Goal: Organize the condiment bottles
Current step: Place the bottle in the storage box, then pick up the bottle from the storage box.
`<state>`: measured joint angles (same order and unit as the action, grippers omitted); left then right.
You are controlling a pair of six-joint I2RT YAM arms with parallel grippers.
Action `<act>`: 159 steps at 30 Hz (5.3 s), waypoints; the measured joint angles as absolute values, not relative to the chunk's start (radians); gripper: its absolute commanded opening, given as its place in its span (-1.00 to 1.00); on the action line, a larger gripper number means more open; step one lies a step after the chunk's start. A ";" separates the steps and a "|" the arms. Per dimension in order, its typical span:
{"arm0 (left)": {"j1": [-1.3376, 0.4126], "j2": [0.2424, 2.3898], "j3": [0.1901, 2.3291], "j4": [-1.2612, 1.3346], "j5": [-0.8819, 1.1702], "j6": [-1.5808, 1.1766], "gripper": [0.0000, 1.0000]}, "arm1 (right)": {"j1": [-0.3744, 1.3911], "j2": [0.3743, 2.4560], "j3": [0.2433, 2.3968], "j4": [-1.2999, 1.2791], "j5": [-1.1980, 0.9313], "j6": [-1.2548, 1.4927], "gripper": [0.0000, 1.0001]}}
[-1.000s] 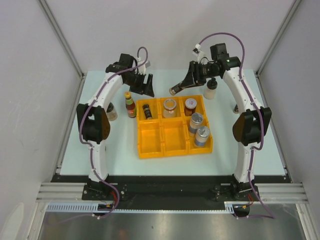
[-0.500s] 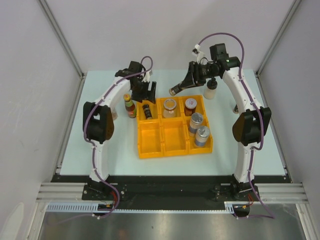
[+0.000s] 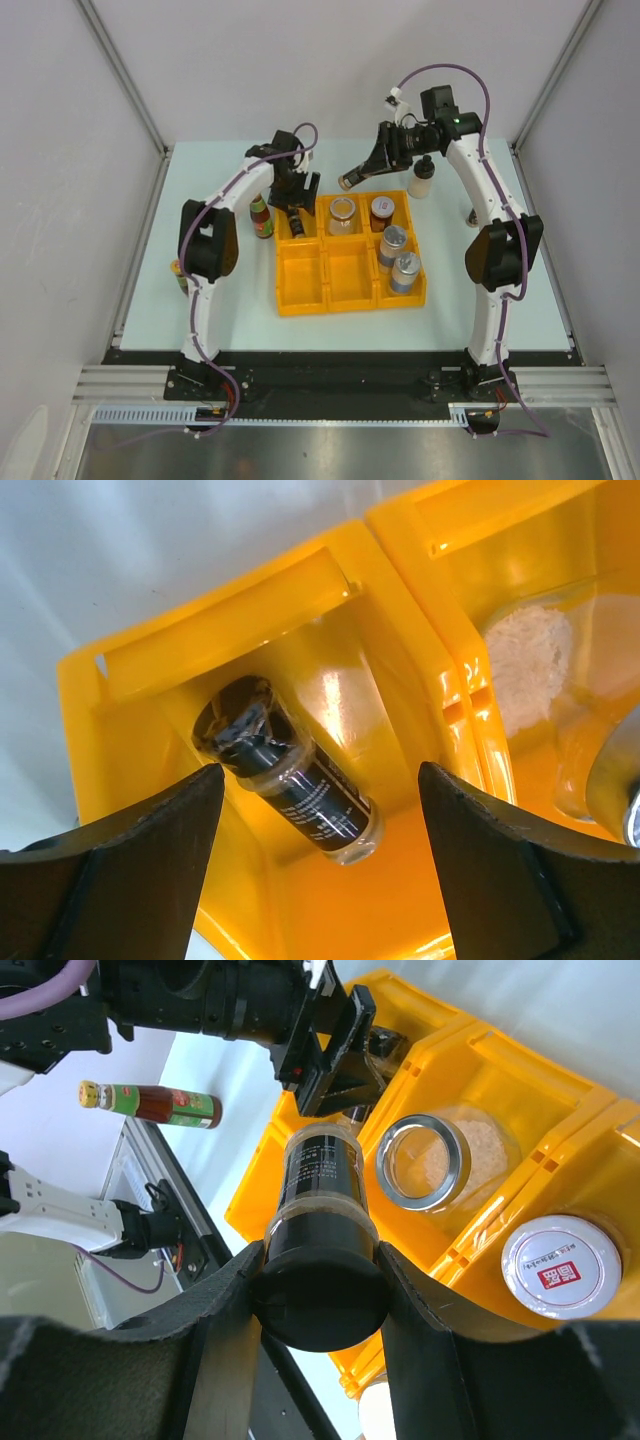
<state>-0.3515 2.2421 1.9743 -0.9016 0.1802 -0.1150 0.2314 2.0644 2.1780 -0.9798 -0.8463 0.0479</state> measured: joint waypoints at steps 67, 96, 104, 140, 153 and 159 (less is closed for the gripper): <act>-0.427 2.139 1.738 -0.689 0.004 -0.164 -0.69 | 0.232 2.065 2.206 -0.994 -0.842 0.038 -0.52; -0.438 2.286 1.935 -0.837 0.009 -0.113 -0.98 | 0.231 2.065 2.207 -0.998 -0.842 0.025 -0.53; -0.439 2.293 1.938 -0.860 0.042 -0.087 -1.00 | 0.227 2.065 2.207 -0.998 -0.841 0.025 -0.53; -0.432 2.284 2.020 -0.932 0.130 -0.028 -0.99 | 0.422 1.811 1.845 -1.139 -0.460 -0.393 -0.63; -0.425 2.113 2.022 -0.829 0.082 -0.030 -0.99 | 0.513 1.795 1.657 -1.105 -0.338 -0.436 -0.65; -0.425 2.059 2.031 -0.784 0.083 -0.030 -0.99 | 0.537 1.795 1.605 -1.057 -0.299 -0.439 -0.68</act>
<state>-0.4248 2.0594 2.0312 -0.7841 0.0826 -0.0296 0.5369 1.7947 1.6054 -1.0569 -0.2985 -0.4385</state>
